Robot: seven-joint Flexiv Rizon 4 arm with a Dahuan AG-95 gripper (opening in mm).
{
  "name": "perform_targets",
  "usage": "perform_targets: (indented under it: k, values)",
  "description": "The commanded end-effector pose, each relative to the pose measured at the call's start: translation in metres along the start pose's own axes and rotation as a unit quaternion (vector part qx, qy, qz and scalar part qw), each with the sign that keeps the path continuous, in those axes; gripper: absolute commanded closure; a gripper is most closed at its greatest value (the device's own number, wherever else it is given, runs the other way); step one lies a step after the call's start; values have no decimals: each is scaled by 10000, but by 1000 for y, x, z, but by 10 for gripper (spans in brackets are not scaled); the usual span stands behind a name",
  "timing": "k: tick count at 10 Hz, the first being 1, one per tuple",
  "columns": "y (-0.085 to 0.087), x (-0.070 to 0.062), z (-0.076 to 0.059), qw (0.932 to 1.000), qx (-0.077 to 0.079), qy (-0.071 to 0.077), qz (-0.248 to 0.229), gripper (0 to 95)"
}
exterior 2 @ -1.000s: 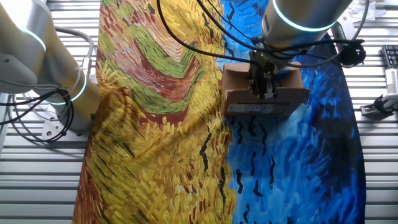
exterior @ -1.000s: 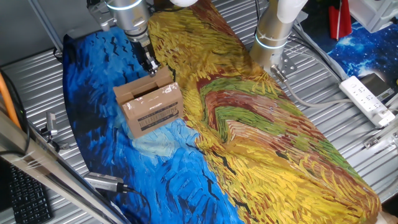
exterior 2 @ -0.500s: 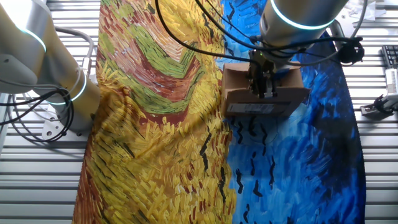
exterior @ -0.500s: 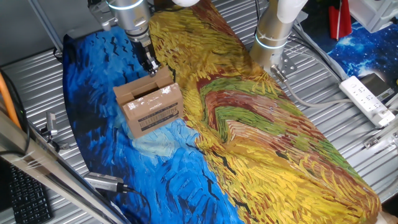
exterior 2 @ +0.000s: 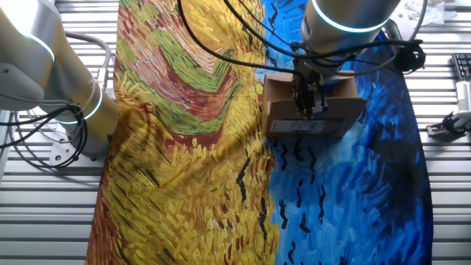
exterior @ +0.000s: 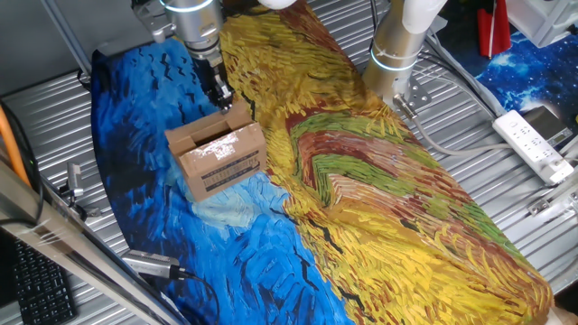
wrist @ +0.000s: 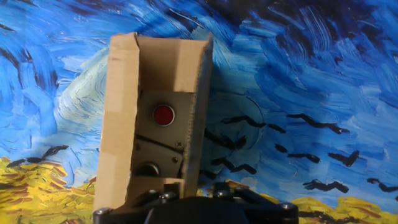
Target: Open a box
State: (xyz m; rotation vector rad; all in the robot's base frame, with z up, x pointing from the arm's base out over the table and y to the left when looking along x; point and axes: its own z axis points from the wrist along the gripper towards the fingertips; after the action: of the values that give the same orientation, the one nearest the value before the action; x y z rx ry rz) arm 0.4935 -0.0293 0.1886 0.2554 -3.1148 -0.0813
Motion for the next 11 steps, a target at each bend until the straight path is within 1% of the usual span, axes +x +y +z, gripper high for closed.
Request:
perform_targets:
  k: [1, 5, 6, 8, 9, 11]
  values:
    - [3, -1, -5, 10000, 40, 25, 20, 570]
    - [15, -10, -19, 9998, 92, 111, 142, 570]
    - [20, -13, -22, 9997, 114, 120, 186, 760]
    - [23, -16, -23, 9996, 107, 109, 246, 760]
    - [23, -16, -23, 9995, 99, 105, 288, 950]
    - [25, -18, -23, 9995, 107, 103, 291, 950]
